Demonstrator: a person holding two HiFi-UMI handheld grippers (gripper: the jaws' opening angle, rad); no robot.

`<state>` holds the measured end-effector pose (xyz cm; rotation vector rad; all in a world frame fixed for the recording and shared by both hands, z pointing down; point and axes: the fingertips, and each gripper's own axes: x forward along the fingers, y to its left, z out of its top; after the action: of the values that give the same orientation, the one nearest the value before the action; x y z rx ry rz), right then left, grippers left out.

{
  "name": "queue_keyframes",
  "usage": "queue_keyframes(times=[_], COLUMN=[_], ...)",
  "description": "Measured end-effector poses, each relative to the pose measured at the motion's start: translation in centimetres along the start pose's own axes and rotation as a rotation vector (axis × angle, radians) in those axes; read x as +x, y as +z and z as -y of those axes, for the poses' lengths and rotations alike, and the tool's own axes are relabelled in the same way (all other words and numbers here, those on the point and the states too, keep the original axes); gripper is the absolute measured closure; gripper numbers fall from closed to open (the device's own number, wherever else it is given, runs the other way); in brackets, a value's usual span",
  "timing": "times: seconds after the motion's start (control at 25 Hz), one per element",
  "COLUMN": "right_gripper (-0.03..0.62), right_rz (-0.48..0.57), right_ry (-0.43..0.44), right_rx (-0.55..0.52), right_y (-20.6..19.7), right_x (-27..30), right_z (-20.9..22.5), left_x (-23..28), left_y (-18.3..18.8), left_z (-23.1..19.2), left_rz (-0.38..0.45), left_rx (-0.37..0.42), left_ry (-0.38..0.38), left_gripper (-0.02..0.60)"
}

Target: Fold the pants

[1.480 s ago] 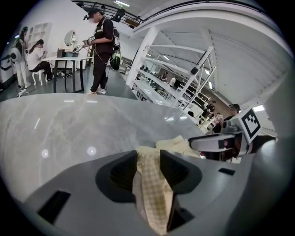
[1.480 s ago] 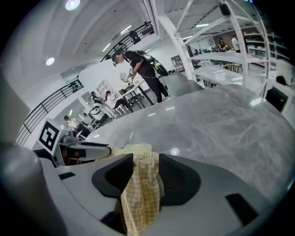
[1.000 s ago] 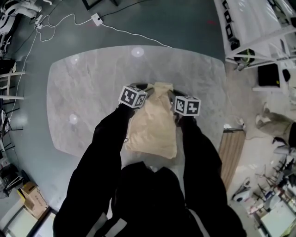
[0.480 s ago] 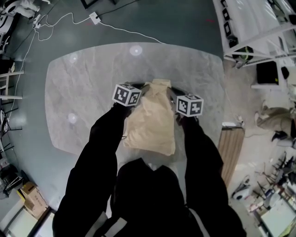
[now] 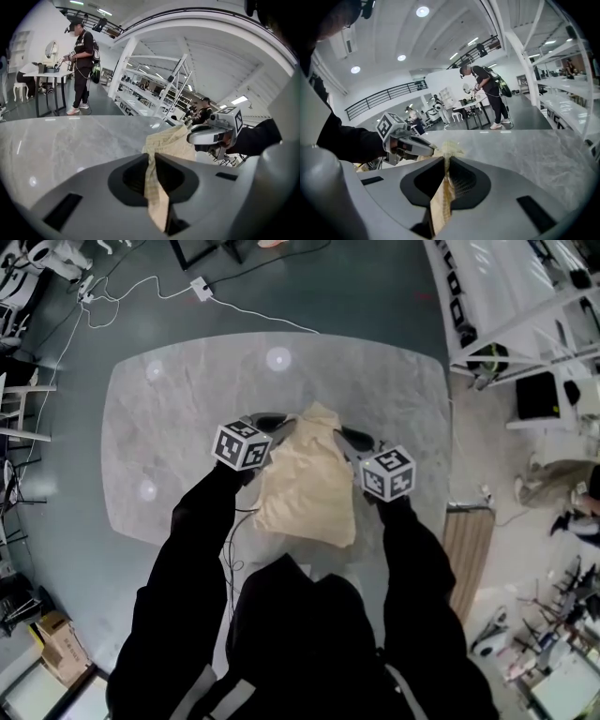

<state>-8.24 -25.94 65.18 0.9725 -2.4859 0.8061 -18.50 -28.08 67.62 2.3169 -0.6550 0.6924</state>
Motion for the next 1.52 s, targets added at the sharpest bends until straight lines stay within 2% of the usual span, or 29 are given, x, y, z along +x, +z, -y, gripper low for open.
queue_keyframes(times=[0.16, 0.36, 0.6, 0.76, 1.0, 1.16, 1.36, 1.52], right_gripper=[0.561, 0.56, 0.56, 0.56, 0.56, 0.56, 0.56, 0.56], right_rz=[0.035, 0.066, 0.092, 0.089, 0.065, -0.004, -0.107, -0.199], right_ry=[0.053, 0.097, 0.119, 0.144, 0.192, 0.196, 0.207, 0.254], right_rx=[-0.084, -0.144, -0.225, -0.305, -0.367, -0.449, -0.586, -0.637], right_y=[0.4, 0.3, -0.1, -1.1, -2.9, -5.2, -9.6, -14.7], right_x=[-2.0, -4.9, -7.5, -8.7, -10.5, -10.8, -10.4, -10.0], right_z=[-3.1, -6.6, -9.9, -12.1, -15.5, -17.3, -19.6, -21.0], left_x=[-2.6, -5.6, -8.1, -9.9, -11.6, -11.6, -10.5, -9.3], left_y=[-0.2, -0.4, -1.3, -2.7, -5.6, -8.2, -13.5, -17.6], left_z=[2.3, 5.6, 8.9, 10.8, 12.9, 13.7, 14.2, 14.6], left_rz=[0.032, 0.066, 0.09, 0.114, 0.144, 0.117, 0.034, -0.045], left_rx=[0.079, 0.176, 0.271, 0.301, 0.303, 0.323, 0.391, 0.38], left_ry=[-0.011, 0.013, 0.08, 0.1, 0.088, 0.098, 0.131, 0.142], left_gripper=[0.549, 0.549, 0.549, 0.549, 0.548, 0.549, 0.549, 0.548])
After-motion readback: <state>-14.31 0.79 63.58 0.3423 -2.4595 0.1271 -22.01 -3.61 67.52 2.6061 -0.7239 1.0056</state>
